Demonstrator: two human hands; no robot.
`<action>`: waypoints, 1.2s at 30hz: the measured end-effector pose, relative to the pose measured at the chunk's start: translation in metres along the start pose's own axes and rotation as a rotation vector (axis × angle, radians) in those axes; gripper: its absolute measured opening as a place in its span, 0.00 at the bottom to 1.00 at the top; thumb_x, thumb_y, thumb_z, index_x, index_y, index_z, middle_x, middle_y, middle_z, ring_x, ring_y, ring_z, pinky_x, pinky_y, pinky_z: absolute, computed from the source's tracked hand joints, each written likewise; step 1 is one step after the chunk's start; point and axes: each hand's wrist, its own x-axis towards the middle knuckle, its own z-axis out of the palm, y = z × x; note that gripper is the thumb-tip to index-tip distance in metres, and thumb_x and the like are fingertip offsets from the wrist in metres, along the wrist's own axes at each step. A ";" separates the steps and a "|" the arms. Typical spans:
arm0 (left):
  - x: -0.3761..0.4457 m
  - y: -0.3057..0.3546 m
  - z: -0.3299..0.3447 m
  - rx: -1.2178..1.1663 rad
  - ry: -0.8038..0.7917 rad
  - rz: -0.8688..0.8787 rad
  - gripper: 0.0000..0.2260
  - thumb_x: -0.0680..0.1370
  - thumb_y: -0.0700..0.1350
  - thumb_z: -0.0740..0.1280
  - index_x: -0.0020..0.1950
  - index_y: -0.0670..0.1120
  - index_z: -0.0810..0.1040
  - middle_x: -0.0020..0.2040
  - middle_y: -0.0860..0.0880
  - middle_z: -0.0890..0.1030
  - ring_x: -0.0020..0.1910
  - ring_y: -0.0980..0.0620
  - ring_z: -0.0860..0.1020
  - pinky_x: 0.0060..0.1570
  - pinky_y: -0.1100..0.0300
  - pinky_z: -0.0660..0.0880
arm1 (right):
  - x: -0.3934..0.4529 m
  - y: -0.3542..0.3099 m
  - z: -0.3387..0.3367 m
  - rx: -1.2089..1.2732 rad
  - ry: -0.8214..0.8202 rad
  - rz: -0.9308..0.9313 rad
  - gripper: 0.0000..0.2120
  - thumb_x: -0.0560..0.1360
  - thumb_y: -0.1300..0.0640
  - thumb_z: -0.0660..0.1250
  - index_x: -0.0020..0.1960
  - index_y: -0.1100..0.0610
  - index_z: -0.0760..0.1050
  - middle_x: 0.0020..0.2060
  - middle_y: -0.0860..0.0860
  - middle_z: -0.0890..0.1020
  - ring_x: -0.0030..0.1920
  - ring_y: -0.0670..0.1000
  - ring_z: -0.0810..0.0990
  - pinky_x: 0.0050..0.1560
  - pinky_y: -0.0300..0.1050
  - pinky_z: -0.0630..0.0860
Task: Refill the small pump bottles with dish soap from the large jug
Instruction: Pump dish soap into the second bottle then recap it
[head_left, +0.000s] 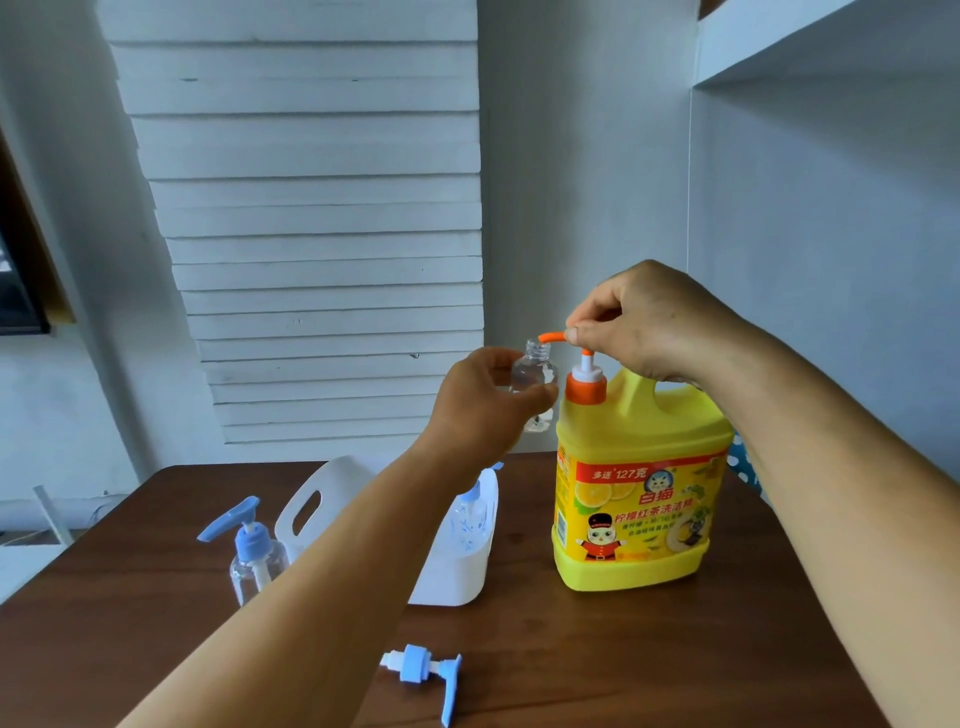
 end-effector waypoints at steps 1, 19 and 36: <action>0.000 0.000 0.001 -0.021 -0.005 -0.013 0.12 0.72 0.44 0.72 0.53 0.48 0.75 0.42 0.57 0.78 0.39 0.62 0.76 0.32 0.72 0.70 | 0.000 0.000 0.000 -0.001 -0.001 0.002 0.07 0.75 0.53 0.67 0.47 0.54 0.82 0.42 0.48 0.79 0.35 0.42 0.72 0.31 0.34 0.65; -0.018 0.006 -0.008 -0.106 -0.020 -0.074 0.16 0.72 0.41 0.72 0.59 0.45 0.76 0.46 0.52 0.81 0.39 0.59 0.78 0.25 0.76 0.71 | -0.008 -0.010 0.003 -0.064 -0.002 0.035 0.12 0.77 0.53 0.64 0.58 0.53 0.79 0.55 0.52 0.81 0.50 0.51 0.76 0.45 0.41 0.70; -0.089 -0.032 -0.073 0.088 0.094 -0.144 0.17 0.72 0.43 0.71 0.60 0.46 0.75 0.51 0.53 0.82 0.51 0.53 0.80 0.48 0.62 0.74 | -0.066 -0.060 0.073 0.125 -0.039 -0.147 0.11 0.74 0.57 0.68 0.55 0.54 0.81 0.51 0.49 0.84 0.51 0.48 0.80 0.50 0.36 0.71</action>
